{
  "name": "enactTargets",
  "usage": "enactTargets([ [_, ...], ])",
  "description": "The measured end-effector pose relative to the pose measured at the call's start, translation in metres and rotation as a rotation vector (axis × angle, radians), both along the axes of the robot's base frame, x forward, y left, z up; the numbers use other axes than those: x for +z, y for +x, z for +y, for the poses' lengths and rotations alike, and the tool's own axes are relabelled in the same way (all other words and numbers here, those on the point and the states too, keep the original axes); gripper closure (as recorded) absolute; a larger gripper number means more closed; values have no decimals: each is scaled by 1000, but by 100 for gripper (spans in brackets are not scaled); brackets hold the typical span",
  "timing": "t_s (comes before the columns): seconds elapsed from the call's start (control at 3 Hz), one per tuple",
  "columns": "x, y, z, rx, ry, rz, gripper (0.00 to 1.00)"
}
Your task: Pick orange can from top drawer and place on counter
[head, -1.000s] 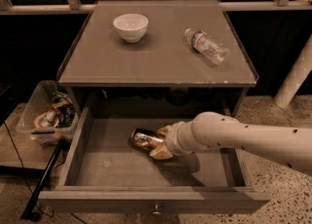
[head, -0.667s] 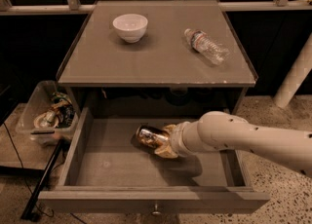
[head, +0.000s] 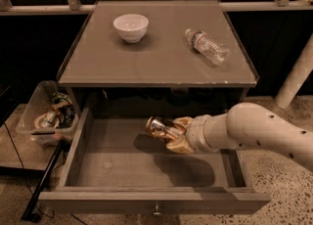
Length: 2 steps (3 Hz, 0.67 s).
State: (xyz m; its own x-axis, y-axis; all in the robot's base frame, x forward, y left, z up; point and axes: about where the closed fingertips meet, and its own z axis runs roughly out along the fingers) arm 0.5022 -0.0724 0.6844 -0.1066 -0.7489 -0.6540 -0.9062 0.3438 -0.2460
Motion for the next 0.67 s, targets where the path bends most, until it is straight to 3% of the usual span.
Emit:
enactTargets([
  [0.67,88,32,-43,54,127,-8,100],
])
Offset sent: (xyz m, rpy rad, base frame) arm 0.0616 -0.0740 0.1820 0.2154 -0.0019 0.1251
